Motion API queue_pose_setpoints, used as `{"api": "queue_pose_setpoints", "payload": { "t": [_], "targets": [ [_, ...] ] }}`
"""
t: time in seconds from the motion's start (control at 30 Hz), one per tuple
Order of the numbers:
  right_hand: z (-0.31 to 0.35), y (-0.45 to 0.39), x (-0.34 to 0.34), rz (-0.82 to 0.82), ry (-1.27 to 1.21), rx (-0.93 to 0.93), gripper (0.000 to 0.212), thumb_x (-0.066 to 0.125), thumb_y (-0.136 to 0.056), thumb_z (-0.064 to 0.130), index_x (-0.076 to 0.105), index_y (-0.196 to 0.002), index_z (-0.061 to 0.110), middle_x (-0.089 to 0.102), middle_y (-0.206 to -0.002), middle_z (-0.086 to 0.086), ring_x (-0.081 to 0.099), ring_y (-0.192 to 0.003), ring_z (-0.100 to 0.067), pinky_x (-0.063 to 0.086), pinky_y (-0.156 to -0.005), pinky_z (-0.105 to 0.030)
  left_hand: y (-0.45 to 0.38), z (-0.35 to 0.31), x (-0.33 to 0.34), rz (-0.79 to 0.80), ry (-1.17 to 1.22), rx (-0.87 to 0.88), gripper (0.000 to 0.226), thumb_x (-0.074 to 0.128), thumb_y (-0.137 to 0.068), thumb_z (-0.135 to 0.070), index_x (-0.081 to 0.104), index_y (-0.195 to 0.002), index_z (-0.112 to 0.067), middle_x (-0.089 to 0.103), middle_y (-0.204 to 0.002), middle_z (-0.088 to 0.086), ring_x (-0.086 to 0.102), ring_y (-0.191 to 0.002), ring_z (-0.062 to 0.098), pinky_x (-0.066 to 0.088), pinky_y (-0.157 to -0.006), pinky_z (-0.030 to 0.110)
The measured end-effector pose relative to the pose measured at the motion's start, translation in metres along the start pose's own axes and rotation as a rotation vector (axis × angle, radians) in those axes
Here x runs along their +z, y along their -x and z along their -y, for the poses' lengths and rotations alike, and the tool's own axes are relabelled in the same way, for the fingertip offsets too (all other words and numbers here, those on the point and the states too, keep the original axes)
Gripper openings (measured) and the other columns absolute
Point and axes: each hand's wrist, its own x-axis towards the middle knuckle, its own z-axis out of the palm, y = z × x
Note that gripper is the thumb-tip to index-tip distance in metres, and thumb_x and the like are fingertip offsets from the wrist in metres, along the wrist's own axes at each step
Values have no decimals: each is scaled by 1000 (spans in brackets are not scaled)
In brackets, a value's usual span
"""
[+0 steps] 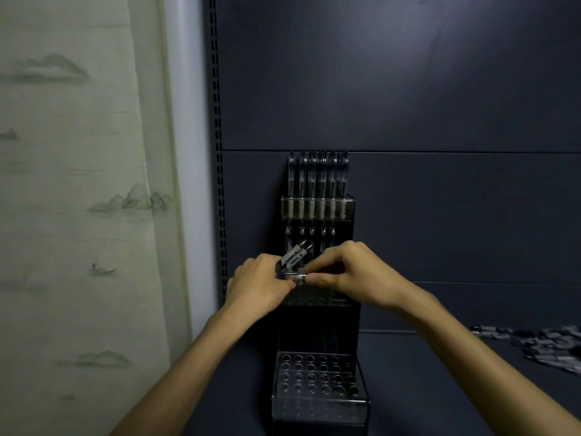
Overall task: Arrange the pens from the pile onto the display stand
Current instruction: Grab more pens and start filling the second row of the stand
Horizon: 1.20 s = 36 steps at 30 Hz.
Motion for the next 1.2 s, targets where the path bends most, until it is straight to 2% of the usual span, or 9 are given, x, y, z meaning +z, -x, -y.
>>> {"api": "queue_pose_setpoints", "payload": {
  "t": [0.1,0.27,0.33,0.4,0.5,0.57,0.73,1.2],
  "targets": [
    [4,-4,1,12,43,-33,15,72,-90,32,78,-104,33,75,-94,17,66,-87,2,53,-78,-22,-1,-3,0,-26,-4,11,7,69,-82,-40,68,-85,-33,66,-77,-11,66,-82,19,56,-75,40],
    [0,-2,-14,-2,57,-52,11,78,-86,28,81,-97,25,73,-85,18,65,-81,10,46,-67,-6,-2,-1,0,-23,27,-16,16,71,-80,-43,63,-72,-32,66,-73,-9,65,-77,19,56,-72,38],
    [-9,0,-25,-50,47,-16,11,80,-84,27,81,-95,27,75,-85,16,67,-80,8,48,-69,-8,-2,2,0,-30,53,-41,21,70,-79,-40,59,-67,-27,64,-69,-7,65,-75,21,55,-70,36],
    [-21,0,-34,-143,-89,48,12,81,-82,24,81,-94,25,77,-84,11,71,-81,0,54,-72,-16,-1,4,1,-34,70,-58,25,70,-80,-38,57,-64,-24,62,-66,-6,65,-74,22,52,-67,34],
    [-37,-4,-39,-312,-494,150,13,82,-80,15,78,-93,13,78,-84,-6,75,-84,-19,61,-76,-30,0,7,2,-31,88,-64,24,69,-81,-37,58,-64,-23,63,-66,-6,65,-72,21,51,-66,33],
    [-46,-9,-35,-442,-595,186,13,82,-80,14,76,-91,10,76,-84,-11,75,-84,-23,62,-79,-36,1,5,2,-30,92,-60,24,68,-81,-36,58,-64,-22,63,-64,-6,64,-71,20,51,-65,34],
    [-62,-23,-20,-656,-446,224,12,83,-82,16,75,-90,12,75,-77,-4,75,-77,-14,63,-75,-34,1,2,2,-32,88,-52,23,67,-81,-36,58,-65,-21,61,-63,-7,64,-70,19,51,-66,33],
    [-72,-27,-8,-619,-310,245,15,81,-83,16,76,-95,8,75,-79,-2,74,-74,-9,63,-68,-27,3,4,0,-16,97,-60,27,68,-83,-38,57,-63,-24,59,-62,-9,62,-68,15,45,-61,29]
  ]
}}
